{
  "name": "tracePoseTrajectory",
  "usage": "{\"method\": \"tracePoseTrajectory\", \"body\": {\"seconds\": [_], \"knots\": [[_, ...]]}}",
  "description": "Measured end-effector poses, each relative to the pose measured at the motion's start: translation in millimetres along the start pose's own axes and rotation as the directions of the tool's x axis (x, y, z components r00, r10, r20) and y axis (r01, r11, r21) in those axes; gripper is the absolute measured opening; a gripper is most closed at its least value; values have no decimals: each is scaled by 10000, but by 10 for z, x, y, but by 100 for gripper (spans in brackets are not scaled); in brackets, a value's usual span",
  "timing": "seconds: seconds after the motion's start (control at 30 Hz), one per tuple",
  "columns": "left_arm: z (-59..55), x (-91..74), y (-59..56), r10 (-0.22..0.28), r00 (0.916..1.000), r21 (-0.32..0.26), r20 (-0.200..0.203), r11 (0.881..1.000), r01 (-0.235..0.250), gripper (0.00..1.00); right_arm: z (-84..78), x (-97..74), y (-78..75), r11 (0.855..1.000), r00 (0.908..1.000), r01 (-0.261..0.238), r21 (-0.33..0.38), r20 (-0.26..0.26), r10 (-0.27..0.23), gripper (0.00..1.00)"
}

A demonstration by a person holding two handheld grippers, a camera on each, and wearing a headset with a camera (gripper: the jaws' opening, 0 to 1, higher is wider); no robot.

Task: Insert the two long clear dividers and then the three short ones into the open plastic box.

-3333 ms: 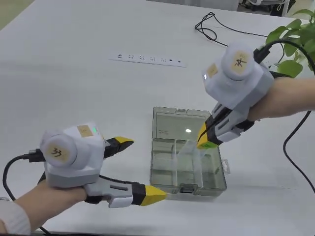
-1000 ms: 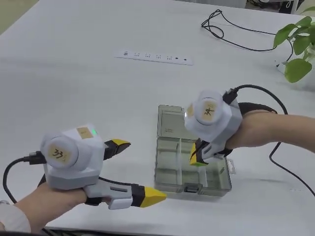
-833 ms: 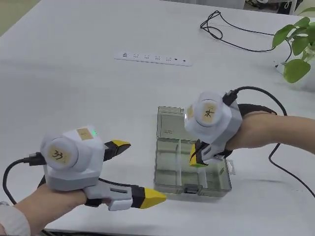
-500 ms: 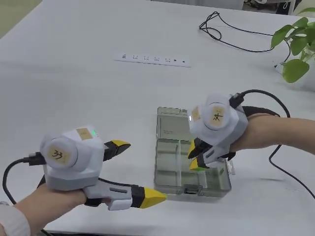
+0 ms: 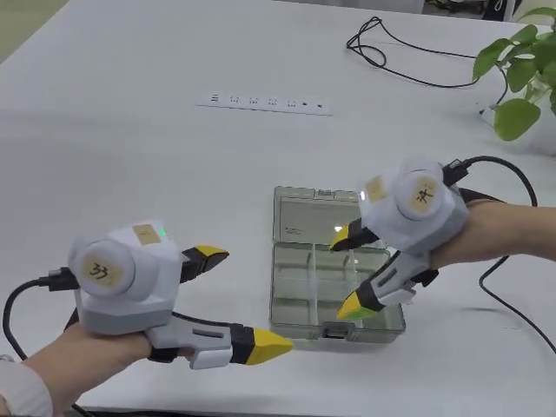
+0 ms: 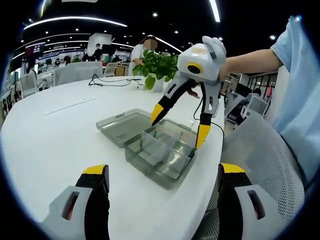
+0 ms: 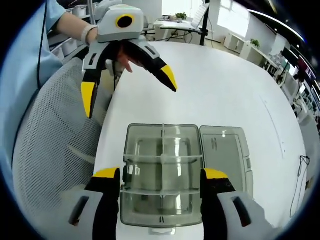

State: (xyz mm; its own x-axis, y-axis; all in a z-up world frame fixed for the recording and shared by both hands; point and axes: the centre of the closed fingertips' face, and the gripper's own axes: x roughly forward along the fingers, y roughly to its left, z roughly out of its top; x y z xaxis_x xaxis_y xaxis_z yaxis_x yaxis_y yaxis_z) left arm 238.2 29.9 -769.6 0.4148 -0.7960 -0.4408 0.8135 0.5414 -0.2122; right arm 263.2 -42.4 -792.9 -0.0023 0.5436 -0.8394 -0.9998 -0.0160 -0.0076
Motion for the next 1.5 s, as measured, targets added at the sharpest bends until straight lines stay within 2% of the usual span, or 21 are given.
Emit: {"method": "tracePoseTrajectory", "body": {"seconds": [0.27, 0.3, 0.63, 0.87, 1.03, 1.2, 1.33, 1.37, 1.5], "knots": [[28, 10, -6, -21, 10000, 32, 58, 10000, 21, 92, 33, -54, -6, 9985, 9966, 517, 184, 636, -528, 94], [32, 12, -4, -11, 10000, 30, 83, 10000, 11, 92, 48, -63, 3, 9985, 9954, 495, 241, 815, -513, 96], [87, 27, 5, 4, 9998, 99, 183, 10000, -6, 94, -62, -207, -18, 9923, 9897, 928, 815, 1017, -1009, 97], [125, 53, 18, -32, 9999, 219, 138, 9998, 29, 94, -299, -437, -76, 9787, 9815, 1448, 1454, 1038, -1606, 95], [126, 80, 17, -120, 9999, 292, 45, 9995, 119, 94, -579, -601, -101, 9680, 9795, 1751, 1799, 676, -1897, 94], [121, 91, 12, -169, 9999, 326, -28, 9993, 170, 93, -886, -822, -107, 9511, 9741, 2170, 2199, 145, -2256, 93], [114, 98, 7, -180, 9998, 304, -51, 9994, 181, 93, -1046, -993, -136, 9372, 9657, 2541, 2389, -92, -2595, 91], [113, 101, 3, -195, 9998, 265, -38, 9995, 196, 93, -1077, -1050, -165, 9264, 9597, 2744, 2580, -118, -2809, 91], [97, 116, -9, -240, 9997, 255, -97, 9994, 242, 93, -1082, -1191, -229, 9093, 9477, 3057, 2825, 20, -3192, 91]]}}
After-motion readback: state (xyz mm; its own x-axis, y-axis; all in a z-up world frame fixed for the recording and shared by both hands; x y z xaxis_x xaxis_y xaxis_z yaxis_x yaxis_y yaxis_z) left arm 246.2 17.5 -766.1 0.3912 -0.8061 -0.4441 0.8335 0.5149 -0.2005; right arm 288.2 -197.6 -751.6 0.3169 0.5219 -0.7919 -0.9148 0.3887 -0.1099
